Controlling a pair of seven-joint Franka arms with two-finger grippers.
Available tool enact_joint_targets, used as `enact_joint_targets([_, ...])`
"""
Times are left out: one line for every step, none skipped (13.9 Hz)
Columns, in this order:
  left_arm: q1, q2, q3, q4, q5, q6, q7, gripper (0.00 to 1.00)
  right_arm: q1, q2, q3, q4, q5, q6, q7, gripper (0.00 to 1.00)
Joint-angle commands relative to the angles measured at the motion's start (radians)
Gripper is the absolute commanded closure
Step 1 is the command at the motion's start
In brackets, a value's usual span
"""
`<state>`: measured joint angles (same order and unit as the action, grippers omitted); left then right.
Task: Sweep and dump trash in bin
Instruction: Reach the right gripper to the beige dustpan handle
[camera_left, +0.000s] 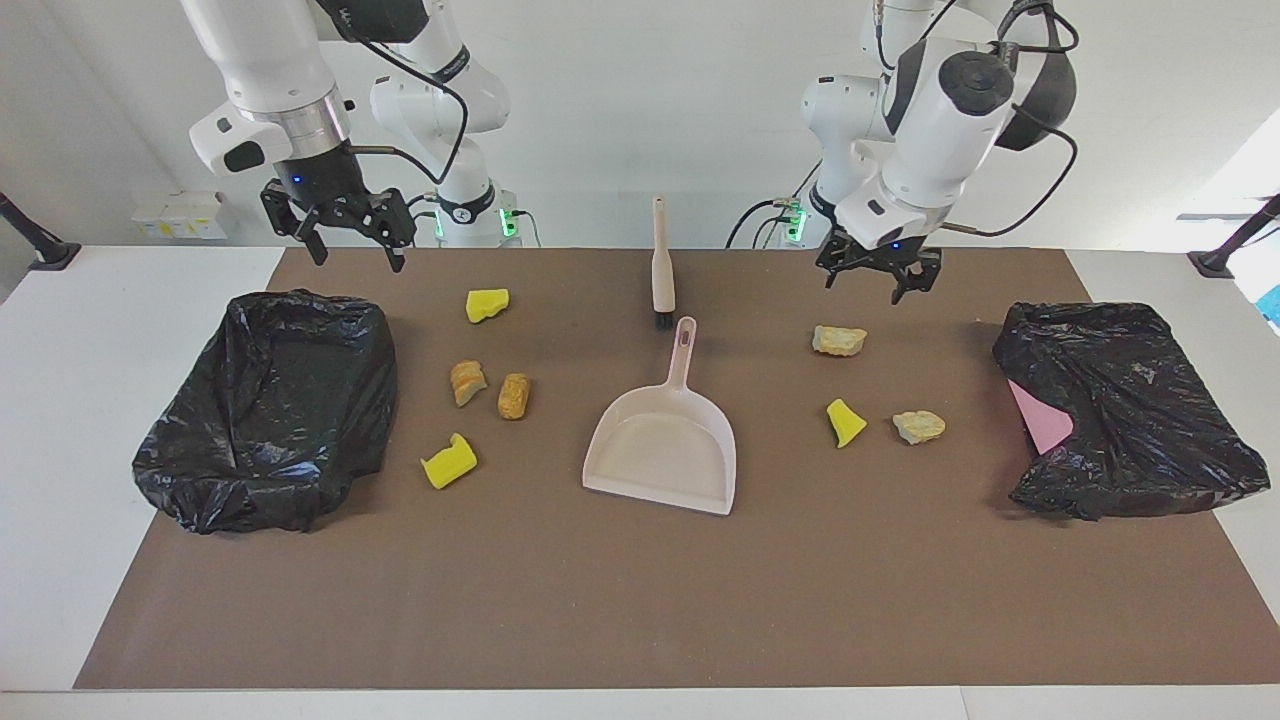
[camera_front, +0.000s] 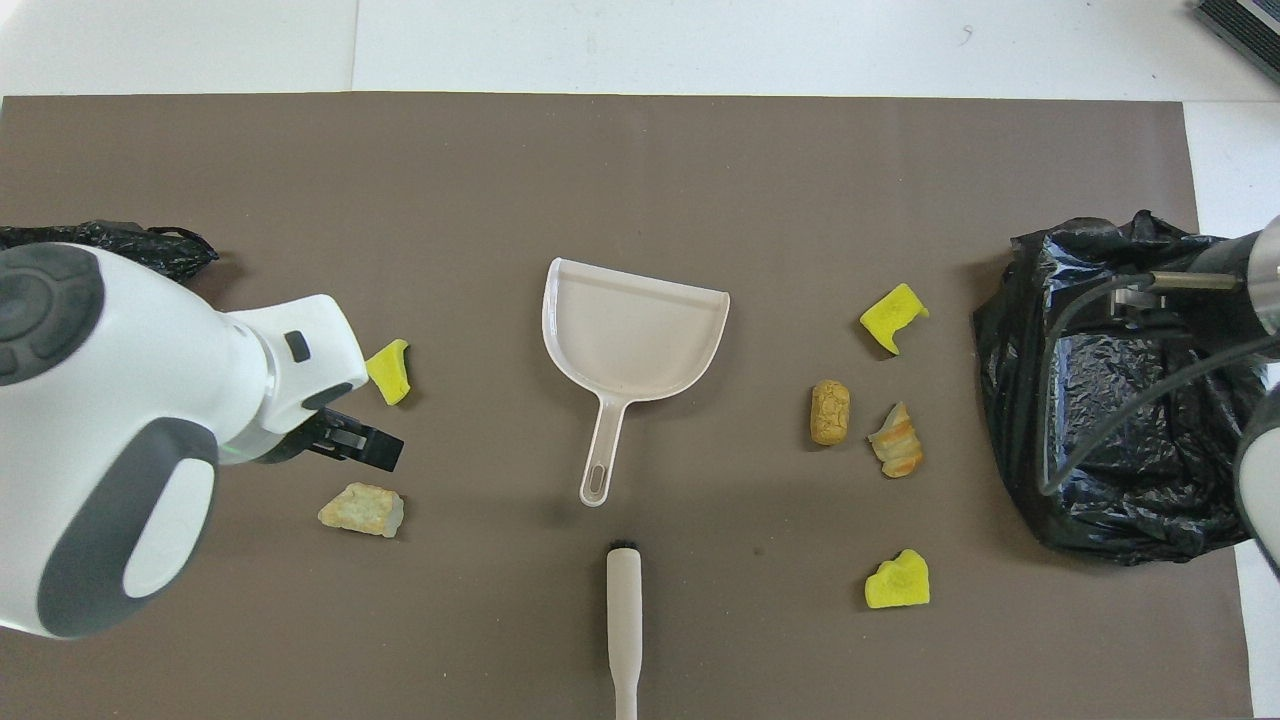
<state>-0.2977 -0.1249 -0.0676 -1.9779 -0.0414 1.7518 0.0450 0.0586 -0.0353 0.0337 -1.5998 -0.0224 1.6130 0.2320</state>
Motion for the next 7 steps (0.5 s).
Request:
enact_joint_targets([-0.089, -0.054, 0.020, -0.116, -0.029, 0.078, -0.052, 0.00, 0.046, 0.026, 0.005, -0.017, 0.010, 0.060, 0.102, 0.00])
enact_joint_targets([-0.119, -0.055, 0.020, -0.143, -0.040, 0.092, -0.095, 0.00, 0.061, 0.046, 0.005, -0.015, 0.010, 0.068, 0.130, 0.00])
enact_joint_targets([-0.154, -0.058, 0.020, -0.175, -0.050, 0.116, -0.105, 0.00, 0.085, 0.064, 0.005, -0.015, 0.010, 0.097, 0.163, 0.00])
enact_joint_targets([-0.176, -0.065, 0.020, -0.221, -0.052, 0.152, -0.105, 0.00, 0.113, 0.086, 0.005, -0.015, 0.010, 0.128, 0.212, 0.00])
enact_joint_targets([-0.198, -0.079, 0.020, -0.270, -0.052, 0.197, -0.106, 0.00, 0.131, 0.109, 0.005, -0.014, 0.012, 0.154, 0.252, 0.00])
enact_joint_targets([-0.224, -0.085, 0.020, -0.333, -0.054, 0.250, -0.109, 0.00, 0.153, 0.126, 0.005, -0.014, 0.012, 0.178, 0.279, 0.00])
enact_joint_targets([-0.257, -0.097, 0.020, -0.401, -0.054, 0.314, -0.112, 0.00, 0.182, 0.144, 0.005, -0.014, 0.013, 0.192, 0.302, 0.00])
